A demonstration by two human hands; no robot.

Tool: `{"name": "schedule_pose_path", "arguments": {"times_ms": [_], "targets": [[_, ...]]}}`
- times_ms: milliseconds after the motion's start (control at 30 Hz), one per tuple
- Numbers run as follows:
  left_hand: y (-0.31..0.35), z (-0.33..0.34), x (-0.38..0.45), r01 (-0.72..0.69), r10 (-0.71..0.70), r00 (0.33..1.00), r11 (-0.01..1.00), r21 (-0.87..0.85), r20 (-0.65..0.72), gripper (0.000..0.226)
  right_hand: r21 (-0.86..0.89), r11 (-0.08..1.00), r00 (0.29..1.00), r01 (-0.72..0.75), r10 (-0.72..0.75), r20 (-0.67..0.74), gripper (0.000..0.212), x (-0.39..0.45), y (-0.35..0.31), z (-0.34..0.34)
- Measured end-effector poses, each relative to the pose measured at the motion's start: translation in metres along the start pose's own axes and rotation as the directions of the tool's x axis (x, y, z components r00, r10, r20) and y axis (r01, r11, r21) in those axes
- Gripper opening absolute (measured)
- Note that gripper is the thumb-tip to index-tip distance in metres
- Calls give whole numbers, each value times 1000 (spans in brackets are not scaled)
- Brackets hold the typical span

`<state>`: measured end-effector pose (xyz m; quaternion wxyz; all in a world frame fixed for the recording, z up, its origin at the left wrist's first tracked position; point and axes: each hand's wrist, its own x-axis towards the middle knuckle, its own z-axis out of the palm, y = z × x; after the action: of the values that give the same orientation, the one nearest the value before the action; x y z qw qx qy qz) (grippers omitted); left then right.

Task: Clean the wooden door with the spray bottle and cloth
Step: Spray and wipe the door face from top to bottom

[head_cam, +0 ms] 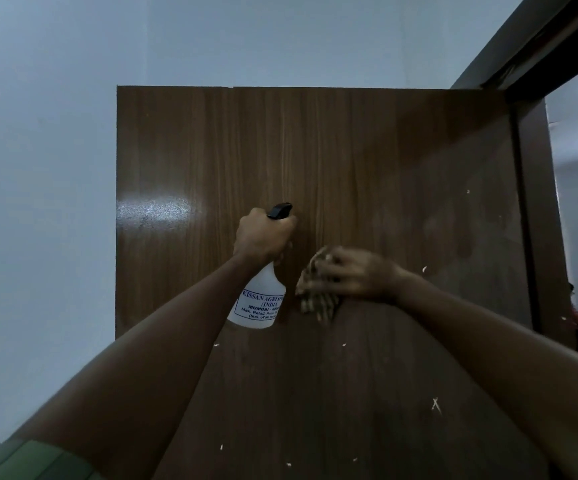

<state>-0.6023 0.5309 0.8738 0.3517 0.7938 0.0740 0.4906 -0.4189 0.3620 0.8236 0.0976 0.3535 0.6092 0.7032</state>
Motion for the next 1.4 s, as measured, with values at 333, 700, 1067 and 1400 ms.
{"name": "schedule_pose_path", "arguments": {"times_ms": [333, 700, 1067, 1400], "targets": [[5, 13, -1, 9, -9, 996, 1000, 2, 90, 42, -15, 886, 886, -464, 464, 24, 37, -13, -42, 1], [42, 28, -5, -15, -2, 992, 991, 130, 123, 60, -11, 685, 685, -728, 728, -4, 44, -23, -21, -8], [45, 82, -15, -85, 16, 978, 940, 330, 206, 46, 43, 457, 458, -888, 875, 155, 61, -26, 115, -45], [51, 108, -3, 44, -45, 999, 997, -69, -11, 39, 32, 872, 873, -488, 488, 18, 42, -83, -6, -22]]}}
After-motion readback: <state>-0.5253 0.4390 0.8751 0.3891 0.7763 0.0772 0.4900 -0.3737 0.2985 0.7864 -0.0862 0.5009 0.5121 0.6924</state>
